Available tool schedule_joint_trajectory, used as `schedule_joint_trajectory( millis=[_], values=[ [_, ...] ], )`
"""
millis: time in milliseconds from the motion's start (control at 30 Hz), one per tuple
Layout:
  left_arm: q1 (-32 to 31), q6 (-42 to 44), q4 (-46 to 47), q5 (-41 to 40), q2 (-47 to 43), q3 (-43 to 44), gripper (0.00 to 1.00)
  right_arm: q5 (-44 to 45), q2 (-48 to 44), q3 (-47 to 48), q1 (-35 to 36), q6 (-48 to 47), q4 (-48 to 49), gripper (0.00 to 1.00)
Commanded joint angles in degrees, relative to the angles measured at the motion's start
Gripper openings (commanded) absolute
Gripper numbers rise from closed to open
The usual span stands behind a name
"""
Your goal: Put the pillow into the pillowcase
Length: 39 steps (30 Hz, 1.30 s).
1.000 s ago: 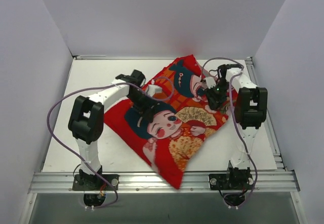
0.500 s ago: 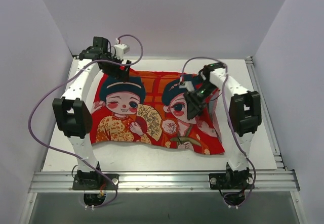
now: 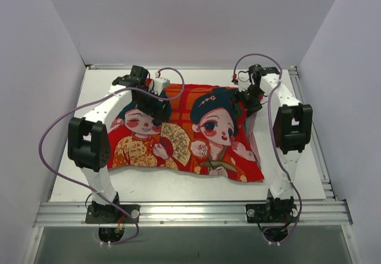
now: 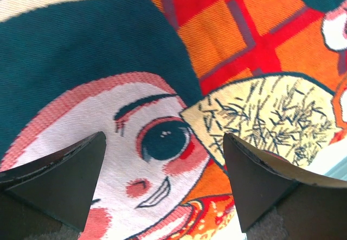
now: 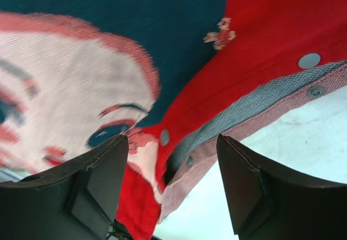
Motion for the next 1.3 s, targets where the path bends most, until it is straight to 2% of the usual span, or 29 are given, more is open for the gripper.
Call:
schedule_joint_trajectory(
  millis=[0,100,200,233,300,333,400,600,733,833,1033,1133,1267],
  values=[
    [0.5,-0.95,3.41,-0.84,-0.86,-0.32,0.97,5.88,3.4,1.28,-1.51,4.04,-0.33,0.67],
    [0.5,-1.39,3.5,-1.45,-0.42,-0.94,0.97,6.76,6.82,1.37,-1.78,4.75,0.11,0.65],
    [0.5,-1.21,3.5,-2.68,-0.07,-1.47,0.97,8.78,9.81,1.28,-3.09,4.66,0.98,0.53],
    [0.5,-0.78,3.5,-3.04,0.02,-1.64,0.98,9.48,10.17,1.19,-3.79,4.31,1.08,0.37],
    [0.58,-0.34,3.5,-4.79,0.02,-2.43,0.97,11.32,11.14,1.37,-6.33,3.35,1.16,0.21],
    [0.67,0.45,3.5,-5.41,0.11,-2.78,0.97,12.03,11.32,1.71,-8.0,2.65,1.08,0.07],
    [1.02,1.25,3.41,-7.34,0.64,-4.1,0.93,14.67,11.67,3.82,-11.87,-0.34,1.08,0.0],
    [4.01,2.48,1.92,-11.47,4.41,-5.16,0.89,22.14,14.13,13.12,-17.68,-10.96,1.16,0.0],
    [4.54,1.61,2.09,-6.83,4.16,-3.06,0.93,22.24,11.5,13.68,-17.51,-10.72,1.17,0.61],
    [4.28,-0.24,2.45,-1.92,1.7,-1.04,0.97,19.95,6.33,9.31,-15.67,-10.63,1.08,0.62],
    [4.8,-2.0,4.11,0.91,-3.66,-1.47,0.97,9.24,-5.63,-1.52,-9.87,-9.4,-1.11,0.61],
    [6.55,-3.75,5.78,5.04,-7.7,-4.97,0.98,-1.82,-9.15,-4.6,-7.32,-7.47,-5.24,0.61],
    [7.44,-2.71,5.18,4.26,-12.18,-10.95,0.97,-10.54,-10.39,-7.06,-4.42,-6.94,-10.17,0.61]
  ],
)
